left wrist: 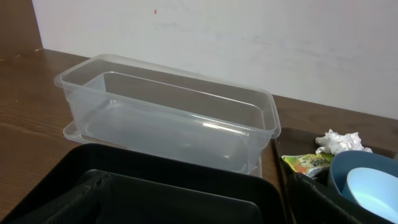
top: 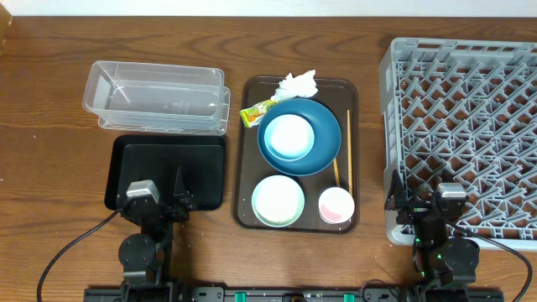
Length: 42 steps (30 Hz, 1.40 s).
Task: Sort waste into correct bins and load items into the dishwasher rack
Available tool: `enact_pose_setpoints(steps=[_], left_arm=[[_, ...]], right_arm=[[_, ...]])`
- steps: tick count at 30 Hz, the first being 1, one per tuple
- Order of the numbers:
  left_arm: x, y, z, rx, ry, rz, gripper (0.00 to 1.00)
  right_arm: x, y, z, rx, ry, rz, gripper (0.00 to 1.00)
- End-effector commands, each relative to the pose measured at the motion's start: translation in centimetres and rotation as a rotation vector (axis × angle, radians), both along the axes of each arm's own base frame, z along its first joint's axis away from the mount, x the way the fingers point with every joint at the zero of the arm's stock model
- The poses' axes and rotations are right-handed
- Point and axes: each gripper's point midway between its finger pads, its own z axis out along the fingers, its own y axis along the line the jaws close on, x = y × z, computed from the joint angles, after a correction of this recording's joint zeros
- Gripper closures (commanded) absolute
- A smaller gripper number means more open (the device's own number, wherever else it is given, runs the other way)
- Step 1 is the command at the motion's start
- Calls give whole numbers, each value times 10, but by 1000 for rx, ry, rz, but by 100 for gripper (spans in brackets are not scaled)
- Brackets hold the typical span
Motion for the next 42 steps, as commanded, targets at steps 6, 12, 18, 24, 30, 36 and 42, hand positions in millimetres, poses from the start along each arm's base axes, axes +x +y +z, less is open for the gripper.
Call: enact_pose_setpoints(steps=[6, 12, 18, 24, 30, 36, 42], left_arm=[[-1, 4, -18, 18, 57, 21, 10], [-1, 4, -18, 18, 57, 22, 10], [-1, 4, -18, 18, 56, 21, 10], [-1, -33, -12, -77, 30, -187, 10], [-11, -77, 9, -138, -30, -453, 10], [-24, -80, 90, -85, -219, -480, 10], [-28, -82, 155, -104, -152, -484, 10]], right_arm=[[0, 0, 0, 8, 0, 0, 1], [0, 0, 0, 8, 0, 0, 1], [0, 0, -1, 8, 1, 0, 1], [-2, 18, 3, 143, -3, 91, 1], [-11, 52, 13, 197, 1, 297, 1], [-27, 56, 74, 115, -73, 333, 1], [-37, 45, 136, 80, 17, 264, 1]])
